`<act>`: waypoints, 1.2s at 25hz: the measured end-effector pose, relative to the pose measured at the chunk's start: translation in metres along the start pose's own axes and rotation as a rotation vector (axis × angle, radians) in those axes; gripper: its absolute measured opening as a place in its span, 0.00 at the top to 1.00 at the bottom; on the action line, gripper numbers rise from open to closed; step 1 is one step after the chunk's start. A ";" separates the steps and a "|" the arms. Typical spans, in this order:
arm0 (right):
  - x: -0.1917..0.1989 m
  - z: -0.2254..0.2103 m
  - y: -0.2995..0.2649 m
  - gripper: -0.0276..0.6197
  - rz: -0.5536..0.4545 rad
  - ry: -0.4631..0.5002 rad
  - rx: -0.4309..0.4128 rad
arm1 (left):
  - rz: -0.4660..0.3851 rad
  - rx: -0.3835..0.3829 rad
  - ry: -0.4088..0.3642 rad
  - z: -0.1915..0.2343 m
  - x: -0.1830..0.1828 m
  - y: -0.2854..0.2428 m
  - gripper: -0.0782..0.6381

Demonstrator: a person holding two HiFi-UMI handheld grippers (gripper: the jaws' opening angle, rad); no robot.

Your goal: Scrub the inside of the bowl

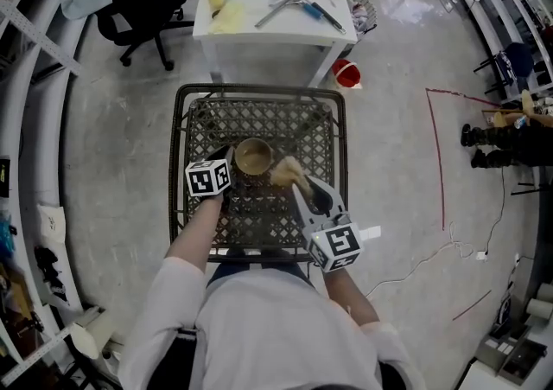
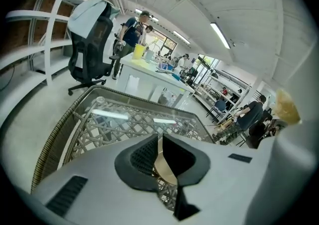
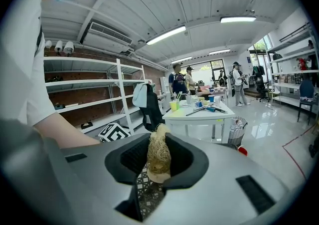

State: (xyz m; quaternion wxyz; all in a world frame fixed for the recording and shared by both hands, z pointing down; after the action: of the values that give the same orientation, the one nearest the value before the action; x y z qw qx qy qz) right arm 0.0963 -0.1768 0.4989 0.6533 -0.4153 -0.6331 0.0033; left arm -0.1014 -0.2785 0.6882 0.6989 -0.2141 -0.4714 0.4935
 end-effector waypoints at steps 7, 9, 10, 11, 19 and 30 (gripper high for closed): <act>-0.006 0.006 0.000 0.80 -0.028 0.006 0.005 | -0.114 0.046 -0.106 -0.027 -0.016 0.045 0.83; -0.009 0.007 0.001 0.80 -0.036 0.007 0.006 | -0.136 0.049 -0.144 -0.036 -0.019 0.057 0.83; -0.010 0.007 0.002 0.80 -0.040 0.007 0.006 | -0.146 0.048 -0.164 -0.041 -0.019 0.064 0.83; -0.011 0.008 0.002 0.80 -0.045 0.006 0.007 | -0.157 0.049 -0.182 -0.046 -0.020 0.070 0.84; -0.019 0.008 0.005 0.80 -0.081 0.012 0.019 | -0.282 0.074 -0.307 -0.081 -0.029 0.122 0.84; -0.031 0.017 0.015 0.80 -0.128 0.043 0.018 | -0.384 0.079 -0.393 -0.110 -0.026 0.183 0.84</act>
State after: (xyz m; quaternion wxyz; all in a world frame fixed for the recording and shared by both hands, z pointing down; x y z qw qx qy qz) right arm 0.0836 -0.1740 0.4621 0.6694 -0.3680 -0.6440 -0.0417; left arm -0.0969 -0.2063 0.4859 0.6827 0.0063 -0.6102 0.4020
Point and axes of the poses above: the fingertips, and each gripper's own axes: y backward along the fingers, z to its left, x out of its underside, the point moved 4 cm from there along y, backward along the fingers, and after that the axes turned 15 degrees about z, right-handed, at the moved point
